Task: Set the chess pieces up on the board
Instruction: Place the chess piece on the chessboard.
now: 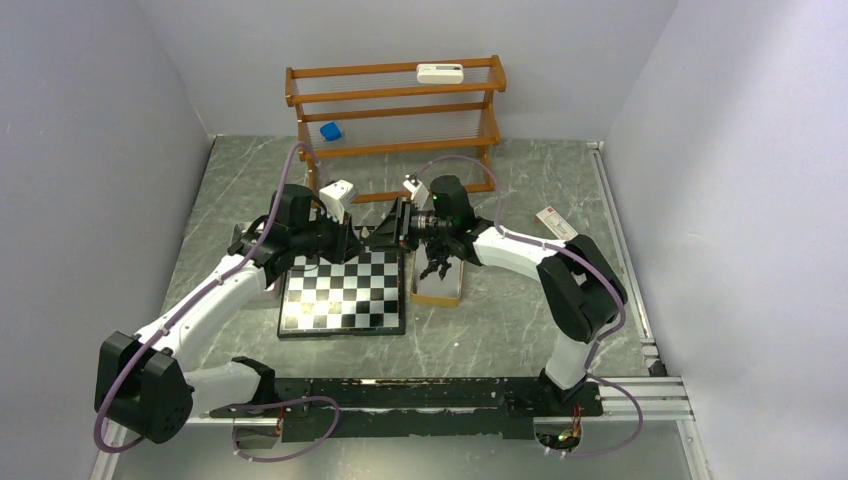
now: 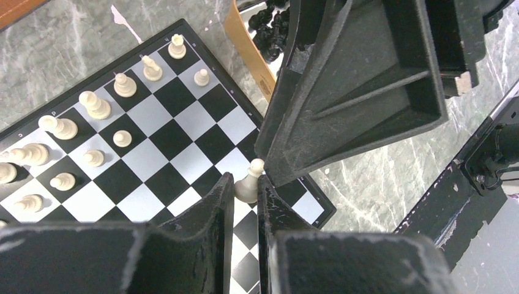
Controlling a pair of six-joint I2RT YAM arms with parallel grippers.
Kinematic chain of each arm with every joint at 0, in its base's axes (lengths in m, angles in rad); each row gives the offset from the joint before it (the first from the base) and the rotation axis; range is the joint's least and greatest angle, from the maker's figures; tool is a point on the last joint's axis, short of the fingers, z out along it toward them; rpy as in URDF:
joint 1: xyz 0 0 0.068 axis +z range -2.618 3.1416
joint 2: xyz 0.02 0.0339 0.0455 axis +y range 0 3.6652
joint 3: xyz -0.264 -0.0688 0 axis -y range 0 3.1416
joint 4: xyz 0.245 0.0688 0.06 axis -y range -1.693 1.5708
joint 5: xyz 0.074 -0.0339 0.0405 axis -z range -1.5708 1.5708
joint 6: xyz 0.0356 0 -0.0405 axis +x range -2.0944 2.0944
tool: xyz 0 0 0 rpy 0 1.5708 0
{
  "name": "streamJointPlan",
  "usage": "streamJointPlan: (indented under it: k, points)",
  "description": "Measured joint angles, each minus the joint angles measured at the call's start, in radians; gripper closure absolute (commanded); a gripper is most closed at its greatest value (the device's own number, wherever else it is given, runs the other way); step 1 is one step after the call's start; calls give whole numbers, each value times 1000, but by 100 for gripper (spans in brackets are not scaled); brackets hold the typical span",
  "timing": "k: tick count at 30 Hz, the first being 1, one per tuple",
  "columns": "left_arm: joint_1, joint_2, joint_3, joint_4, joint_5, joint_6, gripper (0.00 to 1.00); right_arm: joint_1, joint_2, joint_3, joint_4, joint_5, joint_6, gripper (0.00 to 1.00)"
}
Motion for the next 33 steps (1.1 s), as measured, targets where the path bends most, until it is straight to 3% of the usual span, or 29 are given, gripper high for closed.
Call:
streamJointPlan:
  k: [10, 33]
  points:
    - [0, 0, -2, 0, -10, 8, 90, -5, 23, 1, -16, -4, 2, 64]
    - [-4, 21, -2, 1, -13, 27, 91, -8, 86, -12, 146, -30, 132, 72]
